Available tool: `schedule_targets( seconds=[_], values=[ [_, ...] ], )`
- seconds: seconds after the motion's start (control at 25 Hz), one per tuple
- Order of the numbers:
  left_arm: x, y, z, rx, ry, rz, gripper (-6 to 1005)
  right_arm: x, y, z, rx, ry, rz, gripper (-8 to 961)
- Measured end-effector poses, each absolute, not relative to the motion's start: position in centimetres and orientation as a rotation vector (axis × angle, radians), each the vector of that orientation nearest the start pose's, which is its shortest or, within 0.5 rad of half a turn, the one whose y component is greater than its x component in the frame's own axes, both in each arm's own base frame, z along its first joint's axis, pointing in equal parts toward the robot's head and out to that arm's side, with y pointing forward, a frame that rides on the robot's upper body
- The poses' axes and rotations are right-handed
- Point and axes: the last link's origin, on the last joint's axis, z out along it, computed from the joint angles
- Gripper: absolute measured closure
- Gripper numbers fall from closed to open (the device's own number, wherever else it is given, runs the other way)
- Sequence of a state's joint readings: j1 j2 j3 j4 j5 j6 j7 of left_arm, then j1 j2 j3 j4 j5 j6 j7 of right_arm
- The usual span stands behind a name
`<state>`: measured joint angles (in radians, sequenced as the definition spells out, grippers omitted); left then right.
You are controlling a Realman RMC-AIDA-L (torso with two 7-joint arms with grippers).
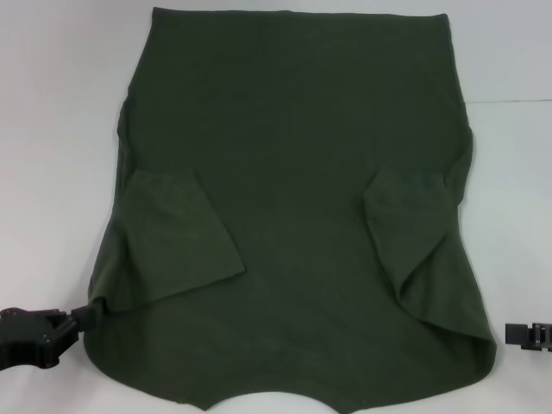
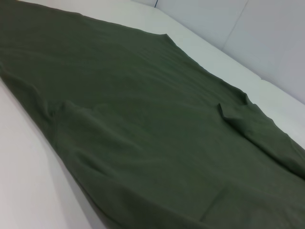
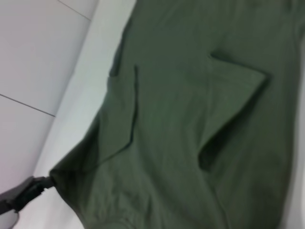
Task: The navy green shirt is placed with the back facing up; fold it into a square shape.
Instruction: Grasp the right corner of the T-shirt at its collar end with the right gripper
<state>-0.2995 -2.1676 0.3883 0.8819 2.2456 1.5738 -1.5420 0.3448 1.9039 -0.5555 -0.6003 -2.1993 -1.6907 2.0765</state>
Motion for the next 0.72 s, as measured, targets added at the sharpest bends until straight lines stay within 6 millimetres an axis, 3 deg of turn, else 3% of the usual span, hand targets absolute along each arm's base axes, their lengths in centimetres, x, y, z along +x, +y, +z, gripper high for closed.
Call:
schedule_targets(
  seconds=[0.72],
  values=[
    [-35.1, 26.1, 2.7, -2.368, -1.098, -0.508, 1001, 36.1, 26.9, 4.4, -2.282, 1.864, 0.487, 225]
  ],
)
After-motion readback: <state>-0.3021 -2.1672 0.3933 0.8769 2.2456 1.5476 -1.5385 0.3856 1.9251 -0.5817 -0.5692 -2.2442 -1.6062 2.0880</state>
